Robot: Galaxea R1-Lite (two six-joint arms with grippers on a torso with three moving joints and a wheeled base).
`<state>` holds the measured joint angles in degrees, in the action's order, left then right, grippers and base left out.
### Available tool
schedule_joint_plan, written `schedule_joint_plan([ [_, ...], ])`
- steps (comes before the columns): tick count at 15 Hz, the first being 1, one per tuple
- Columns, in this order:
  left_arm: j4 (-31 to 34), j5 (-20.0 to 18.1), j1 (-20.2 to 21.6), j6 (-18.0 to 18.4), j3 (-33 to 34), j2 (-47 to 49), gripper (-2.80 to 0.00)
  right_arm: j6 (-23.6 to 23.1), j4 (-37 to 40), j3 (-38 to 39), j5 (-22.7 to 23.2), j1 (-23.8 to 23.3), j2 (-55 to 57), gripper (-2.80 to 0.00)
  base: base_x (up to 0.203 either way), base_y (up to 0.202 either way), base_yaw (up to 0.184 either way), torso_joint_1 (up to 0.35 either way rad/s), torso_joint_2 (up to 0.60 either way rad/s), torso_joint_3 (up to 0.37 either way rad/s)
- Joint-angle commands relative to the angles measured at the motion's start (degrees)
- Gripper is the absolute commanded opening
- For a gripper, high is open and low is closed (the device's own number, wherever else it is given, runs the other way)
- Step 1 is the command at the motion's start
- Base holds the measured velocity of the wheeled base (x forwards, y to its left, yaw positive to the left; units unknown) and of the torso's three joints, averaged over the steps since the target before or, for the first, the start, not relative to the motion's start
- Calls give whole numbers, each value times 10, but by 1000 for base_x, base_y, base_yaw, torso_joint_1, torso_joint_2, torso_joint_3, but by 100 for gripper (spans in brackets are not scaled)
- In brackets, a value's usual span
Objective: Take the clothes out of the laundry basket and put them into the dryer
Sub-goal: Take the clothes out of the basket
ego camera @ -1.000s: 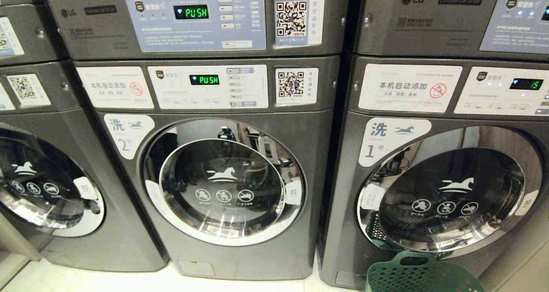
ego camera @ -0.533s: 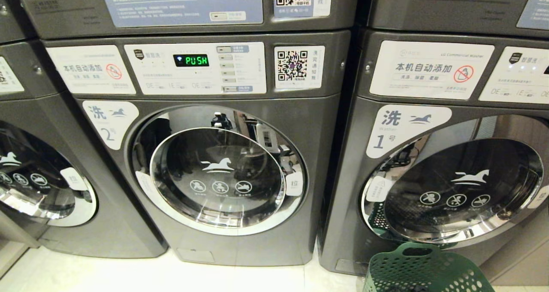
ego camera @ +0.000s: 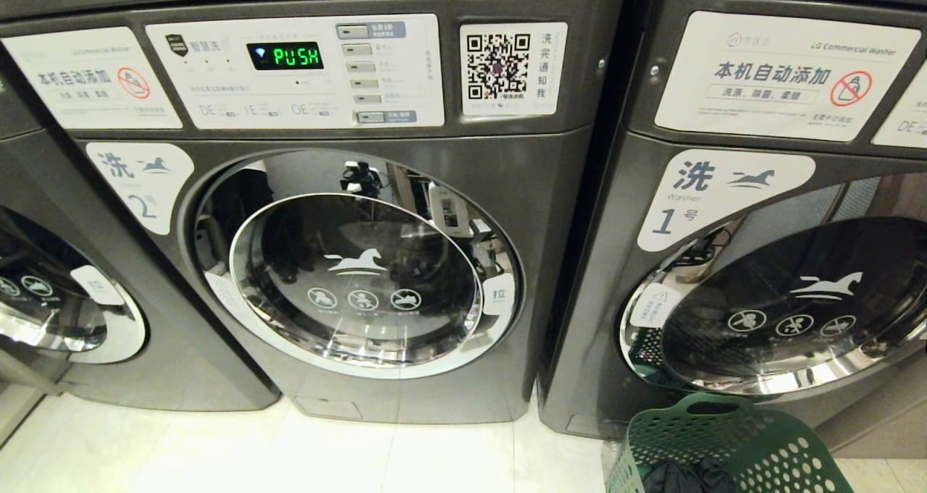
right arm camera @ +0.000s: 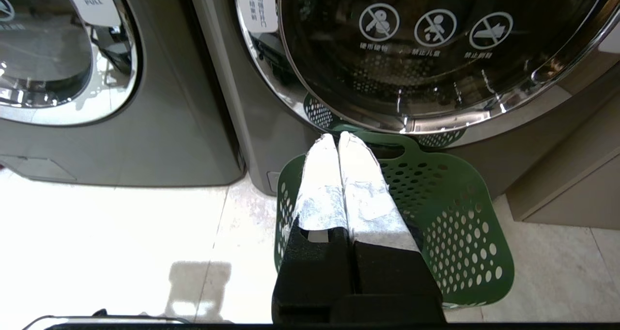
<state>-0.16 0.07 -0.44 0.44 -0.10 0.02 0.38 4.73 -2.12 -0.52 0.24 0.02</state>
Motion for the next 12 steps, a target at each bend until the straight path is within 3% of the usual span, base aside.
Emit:
schedule_joint_plan([
  [1, 0, 0, 0, 0, 0, -1, -280, 1, 0, 0, 0, 0, -1, -280, 0, 0, 0, 0, 0, -200],
  [12, 0, 0, 0, 0, 0, -1, -280, 1, -1, 1, 0, 0, -1, -280, 0, 0, 0, 3, 3, -198],
])
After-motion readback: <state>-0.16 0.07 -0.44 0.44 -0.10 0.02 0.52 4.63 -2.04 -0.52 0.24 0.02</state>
